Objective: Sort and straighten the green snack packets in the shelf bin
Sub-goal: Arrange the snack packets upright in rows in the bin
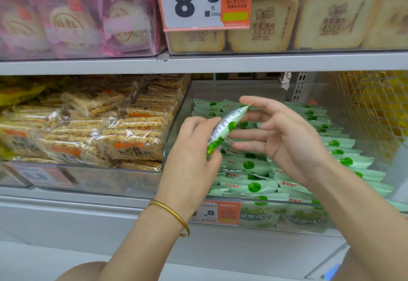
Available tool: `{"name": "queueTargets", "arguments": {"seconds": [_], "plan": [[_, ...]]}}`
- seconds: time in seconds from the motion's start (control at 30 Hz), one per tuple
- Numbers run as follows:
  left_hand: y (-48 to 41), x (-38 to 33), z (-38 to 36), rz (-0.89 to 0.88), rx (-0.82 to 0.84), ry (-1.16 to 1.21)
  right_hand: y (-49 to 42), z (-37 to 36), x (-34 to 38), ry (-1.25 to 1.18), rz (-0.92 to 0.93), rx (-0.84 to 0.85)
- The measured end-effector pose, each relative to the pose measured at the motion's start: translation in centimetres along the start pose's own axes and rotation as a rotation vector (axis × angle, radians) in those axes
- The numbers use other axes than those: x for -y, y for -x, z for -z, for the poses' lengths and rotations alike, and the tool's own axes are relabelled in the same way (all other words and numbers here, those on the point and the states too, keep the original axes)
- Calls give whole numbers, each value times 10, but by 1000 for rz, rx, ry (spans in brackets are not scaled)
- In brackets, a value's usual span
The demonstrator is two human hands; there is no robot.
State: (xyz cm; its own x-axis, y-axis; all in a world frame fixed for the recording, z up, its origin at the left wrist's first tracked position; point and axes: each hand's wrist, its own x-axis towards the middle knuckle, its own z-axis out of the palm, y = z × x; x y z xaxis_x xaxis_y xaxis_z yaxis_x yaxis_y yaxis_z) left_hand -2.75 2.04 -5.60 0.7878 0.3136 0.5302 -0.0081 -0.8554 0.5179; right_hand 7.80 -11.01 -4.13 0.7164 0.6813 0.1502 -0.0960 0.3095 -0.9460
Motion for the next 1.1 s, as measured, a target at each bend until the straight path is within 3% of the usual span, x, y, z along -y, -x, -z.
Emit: {"name": "queueTargets", "arguments": {"seconds": [0.07,0.13,0.27,0.37,0.43,0.73,0.87,0.97,1.1], "plan": [[-3,-1,3,24,0,90,-1,5,0,292,90,-137],[-6,-3,4,60,42,229,-3,8,2,541,158,-139],[-17,0,-1,129,53,363,-10,10,4,493,106,-125],[-25,11,-10,205,-3,216,-16,10,0,526,129,-347],[-29,16,-16,228,57,30,-19,11,-1,540,138,-448],[-53,32,-40,129,417,-397,-36,9,-4,425,9,-531],[-52,35,-42,116,453,-477,-56,3,-4,495,3,-532],[-46,32,-41,139,426,-481,-77,-8,-7,729,67,-469],[-42,32,-39,170,424,-441,-101,-23,-13,1364,47,-272]]}}
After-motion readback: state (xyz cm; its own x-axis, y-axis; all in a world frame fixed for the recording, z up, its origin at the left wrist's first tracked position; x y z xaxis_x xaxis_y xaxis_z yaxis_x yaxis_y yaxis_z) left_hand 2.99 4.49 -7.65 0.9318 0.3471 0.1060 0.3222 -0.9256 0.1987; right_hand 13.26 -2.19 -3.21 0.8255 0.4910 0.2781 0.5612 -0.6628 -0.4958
